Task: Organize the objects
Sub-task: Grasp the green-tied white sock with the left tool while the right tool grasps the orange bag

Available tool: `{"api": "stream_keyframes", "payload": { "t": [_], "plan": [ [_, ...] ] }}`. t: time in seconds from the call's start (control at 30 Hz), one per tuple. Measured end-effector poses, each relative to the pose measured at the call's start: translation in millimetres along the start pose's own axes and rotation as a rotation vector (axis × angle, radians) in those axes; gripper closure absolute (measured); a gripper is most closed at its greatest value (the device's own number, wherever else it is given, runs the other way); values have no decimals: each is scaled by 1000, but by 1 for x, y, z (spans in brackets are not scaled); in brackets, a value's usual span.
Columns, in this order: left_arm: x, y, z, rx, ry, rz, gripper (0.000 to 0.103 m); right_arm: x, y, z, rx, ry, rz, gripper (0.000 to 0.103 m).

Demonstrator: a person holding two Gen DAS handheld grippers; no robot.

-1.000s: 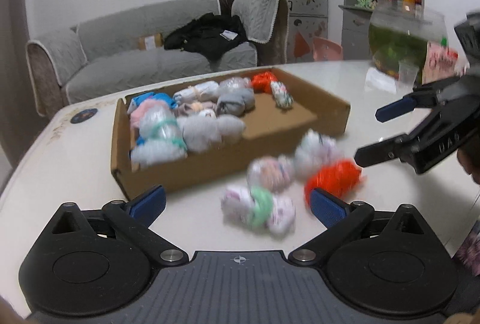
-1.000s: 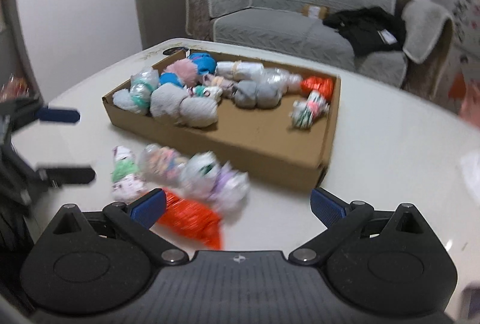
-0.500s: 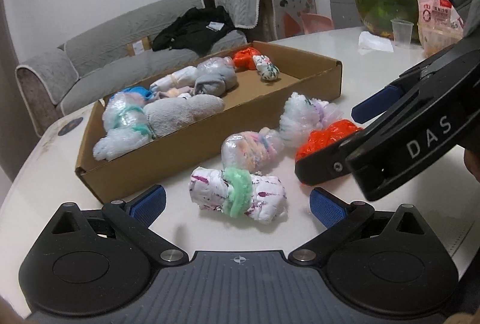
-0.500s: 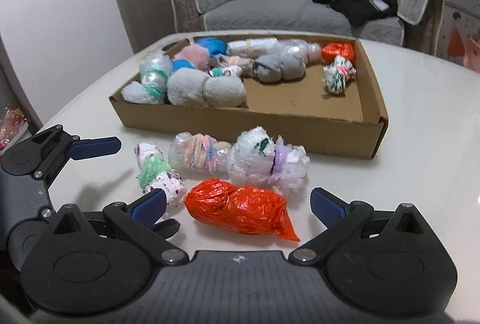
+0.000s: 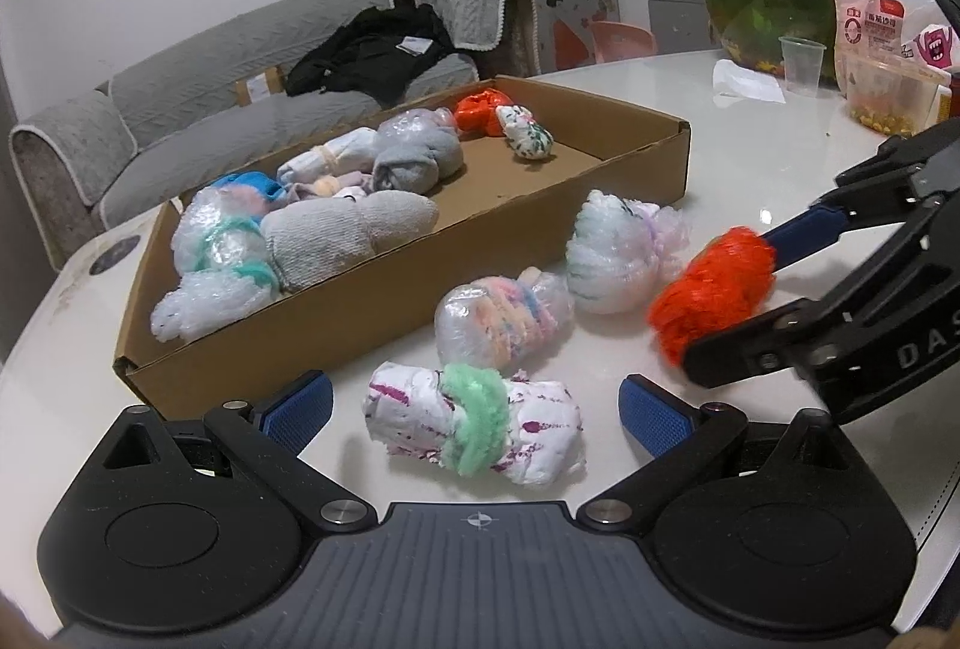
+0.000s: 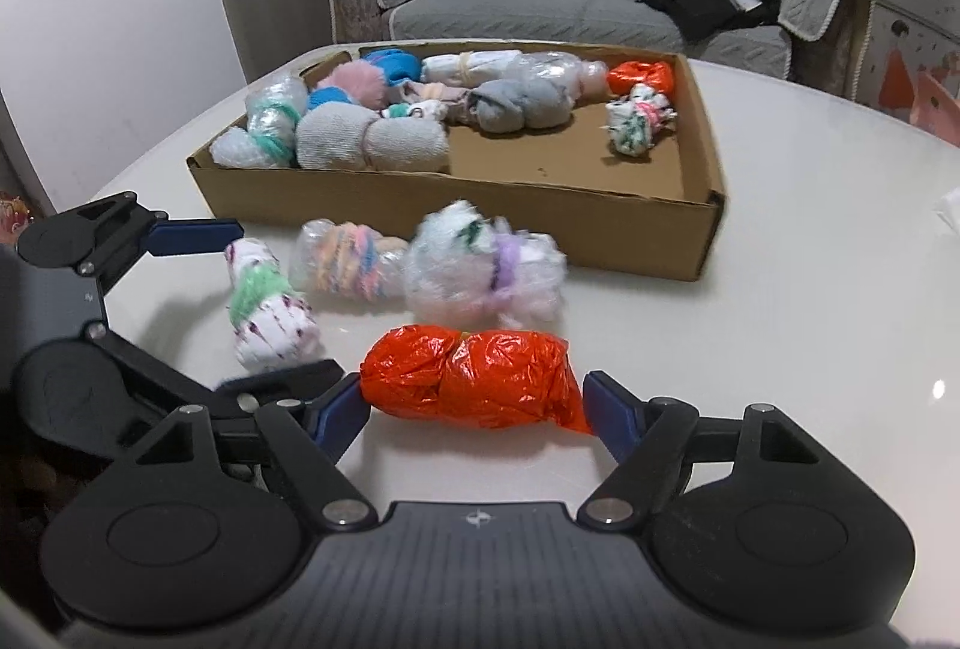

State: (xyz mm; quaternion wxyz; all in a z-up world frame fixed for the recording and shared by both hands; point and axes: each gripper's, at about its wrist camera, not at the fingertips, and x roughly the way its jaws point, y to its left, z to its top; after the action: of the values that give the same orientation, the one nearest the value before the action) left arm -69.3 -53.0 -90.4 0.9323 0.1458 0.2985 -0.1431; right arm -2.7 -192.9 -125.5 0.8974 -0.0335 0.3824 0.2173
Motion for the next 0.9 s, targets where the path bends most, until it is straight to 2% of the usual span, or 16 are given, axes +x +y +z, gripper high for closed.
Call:
{"api": "stream_keyframes", "payload": {
  "t": [0.03,0.1,0.27,0.37,0.43,0.57,0.67,0.9],
  "plan": [
    [0,1,0,-4,2,-3,1,-2,-3,-3,-10,-2,-7,27],
    [0,3,-1,-17,5,-12,1,-5,-7,-9,-44,-11,-10,18],
    [5,13,-1,-88,41,-39,0,-5,-7,-12,-71,-19,-9,8],
    [6,18,-2,-126,53,-49,0,-4,-4,-11,-62,-29,-4,9],
    [6,21,-2,-150,63,-54,0,-3,1,-11,-72,-36,-19,14],
    [5,20,-3,-149,61,-50,0,-3,5,-14,-95,-45,-48,17],
    [6,20,-3,-137,63,-78,0,-4,2,-18,-81,-50,-60,7],
    [5,17,0,-109,72,-124,2,-6,-2,-21,-59,-45,-80,0]
  ]
}}
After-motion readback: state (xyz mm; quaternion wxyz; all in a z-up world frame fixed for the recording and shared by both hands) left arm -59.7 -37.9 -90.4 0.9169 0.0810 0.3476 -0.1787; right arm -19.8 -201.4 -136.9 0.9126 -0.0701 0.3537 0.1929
